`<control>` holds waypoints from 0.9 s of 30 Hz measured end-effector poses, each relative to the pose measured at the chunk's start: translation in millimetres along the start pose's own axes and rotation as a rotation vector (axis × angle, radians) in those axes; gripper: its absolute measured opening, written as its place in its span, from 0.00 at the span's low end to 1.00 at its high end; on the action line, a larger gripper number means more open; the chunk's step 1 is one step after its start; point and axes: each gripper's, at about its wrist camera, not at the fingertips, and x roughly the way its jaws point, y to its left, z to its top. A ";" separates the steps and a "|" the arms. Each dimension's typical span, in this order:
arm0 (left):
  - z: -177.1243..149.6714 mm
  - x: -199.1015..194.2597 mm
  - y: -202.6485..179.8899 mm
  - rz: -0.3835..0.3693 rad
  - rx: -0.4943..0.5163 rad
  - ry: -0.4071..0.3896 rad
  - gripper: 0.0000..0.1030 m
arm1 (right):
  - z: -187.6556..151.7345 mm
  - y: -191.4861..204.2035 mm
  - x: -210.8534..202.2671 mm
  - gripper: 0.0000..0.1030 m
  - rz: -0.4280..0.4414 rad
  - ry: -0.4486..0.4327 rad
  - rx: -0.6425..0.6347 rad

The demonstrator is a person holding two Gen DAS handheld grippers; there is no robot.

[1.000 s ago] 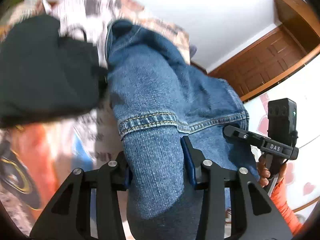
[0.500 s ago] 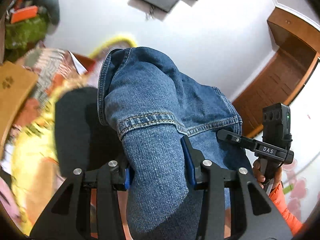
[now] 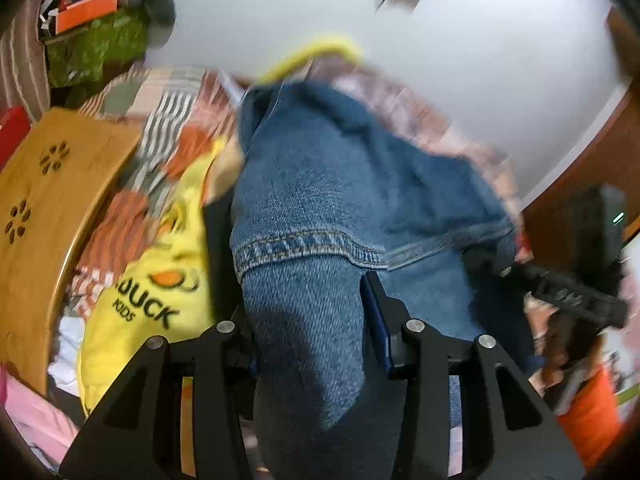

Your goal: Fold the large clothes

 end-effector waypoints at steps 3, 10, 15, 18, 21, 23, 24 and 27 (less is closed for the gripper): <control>-13.4 20.2 9.6 0.013 0.015 -0.031 0.48 | -9.4 -8.3 22.5 0.30 -0.074 0.022 -0.033; -35.2 15.9 1.4 0.087 0.038 -0.042 0.59 | -30.1 -28.1 5.7 0.44 -0.086 0.056 0.026; -57.1 -4.3 -14.0 0.175 0.088 -0.067 0.62 | -56.6 -27.8 -16.4 0.50 -0.129 0.090 0.029; -70.0 -18.0 -13.5 0.171 0.048 -0.065 0.61 | -74.2 -25.9 -40.2 0.52 -0.185 0.069 0.017; -84.1 -30.5 -13.8 0.187 0.021 -0.065 0.62 | -88.1 -22.3 -61.3 0.52 -0.227 0.070 -0.007; -91.4 -42.4 -15.2 0.191 -0.004 -0.065 0.61 | -95.9 -17.0 -76.7 0.52 -0.246 0.058 -0.022; -94.0 -47.4 -16.8 0.197 -0.013 -0.062 0.61 | -97.7 -14.4 -83.5 0.52 -0.253 0.044 -0.028; -102.9 -69.1 -25.8 0.215 -0.011 -0.077 0.61 | -104.8 -1.2 -115.3 0.52 -0.246 -0.013 -0.035</control>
